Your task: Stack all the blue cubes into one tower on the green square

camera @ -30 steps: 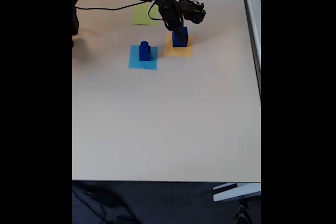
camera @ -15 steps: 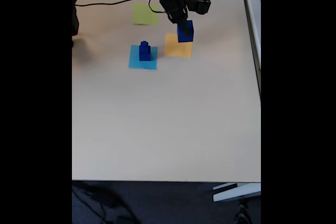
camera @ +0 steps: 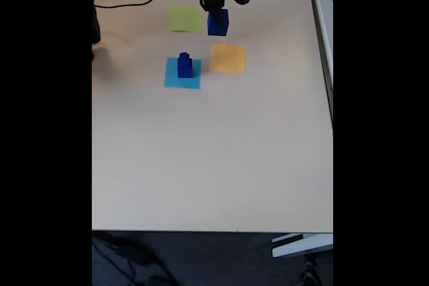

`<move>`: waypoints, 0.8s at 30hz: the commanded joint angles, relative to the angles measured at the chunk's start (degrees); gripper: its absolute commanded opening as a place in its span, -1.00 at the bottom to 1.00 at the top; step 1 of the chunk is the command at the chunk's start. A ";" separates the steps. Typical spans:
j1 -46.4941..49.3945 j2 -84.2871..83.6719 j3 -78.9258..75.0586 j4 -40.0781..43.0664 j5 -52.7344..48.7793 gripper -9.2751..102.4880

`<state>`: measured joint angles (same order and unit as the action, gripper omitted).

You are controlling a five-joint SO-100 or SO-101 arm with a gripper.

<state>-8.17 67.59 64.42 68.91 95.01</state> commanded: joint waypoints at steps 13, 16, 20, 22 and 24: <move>-9.23 12.13 12.74 -0.09 8.26 -0.83; -10.11 12.48 15.03 -0.79 8.00 -0.83; -11.07 13.54 17.67 -1.05 7.65 -0.83; -11.25 13.62 18.02 -1.14 6.94 -0.83; -11.60 13.62 18.28 -1.23 7.12 -0.83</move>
<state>-19.25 75.94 82.79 68.73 102.39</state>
